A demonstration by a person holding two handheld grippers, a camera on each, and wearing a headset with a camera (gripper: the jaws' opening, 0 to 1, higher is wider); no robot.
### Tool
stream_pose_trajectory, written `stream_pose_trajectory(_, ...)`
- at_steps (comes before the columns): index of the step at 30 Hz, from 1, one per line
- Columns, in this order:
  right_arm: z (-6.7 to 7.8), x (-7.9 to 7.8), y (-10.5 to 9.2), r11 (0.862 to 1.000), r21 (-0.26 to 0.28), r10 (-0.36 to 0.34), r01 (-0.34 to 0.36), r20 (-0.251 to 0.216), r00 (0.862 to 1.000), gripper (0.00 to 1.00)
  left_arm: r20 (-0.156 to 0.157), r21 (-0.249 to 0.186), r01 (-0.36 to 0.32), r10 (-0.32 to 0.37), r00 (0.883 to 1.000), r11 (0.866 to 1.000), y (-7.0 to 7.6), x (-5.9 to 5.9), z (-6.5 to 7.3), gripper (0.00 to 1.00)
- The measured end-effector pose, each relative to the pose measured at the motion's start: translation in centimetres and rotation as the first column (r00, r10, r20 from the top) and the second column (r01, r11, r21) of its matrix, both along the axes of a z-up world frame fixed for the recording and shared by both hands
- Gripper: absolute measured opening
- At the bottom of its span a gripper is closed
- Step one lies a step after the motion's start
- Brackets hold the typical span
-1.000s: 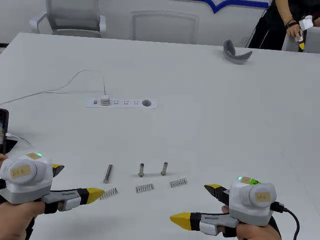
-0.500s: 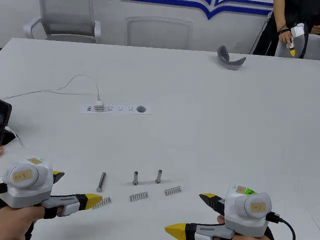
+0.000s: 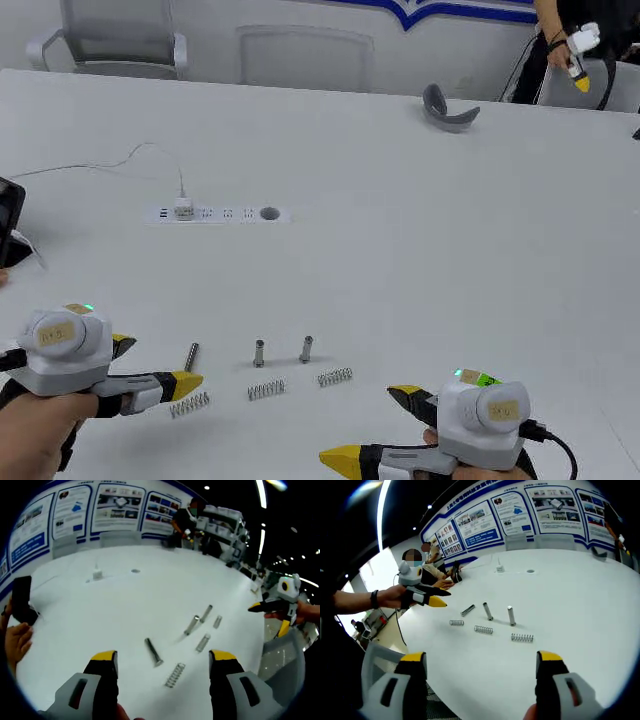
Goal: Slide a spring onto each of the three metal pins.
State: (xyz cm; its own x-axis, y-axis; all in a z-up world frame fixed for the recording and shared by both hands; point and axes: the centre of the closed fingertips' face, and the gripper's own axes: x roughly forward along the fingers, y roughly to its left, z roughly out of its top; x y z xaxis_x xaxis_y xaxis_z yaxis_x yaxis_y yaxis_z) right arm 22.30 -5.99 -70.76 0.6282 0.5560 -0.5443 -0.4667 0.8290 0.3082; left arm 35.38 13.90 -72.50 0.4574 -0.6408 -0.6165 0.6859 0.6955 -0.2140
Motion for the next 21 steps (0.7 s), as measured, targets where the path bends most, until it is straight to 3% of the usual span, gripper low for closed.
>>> stream_pose_trajectory(21,-0.3,0.3,-0.1,1.0,0.01,0.001,-0.001,-0.01,1.0,0.91,-0.055,-0.007,-0.064,0.064,0.996,0.998,-1.1,2.6,-2.9,0.57)
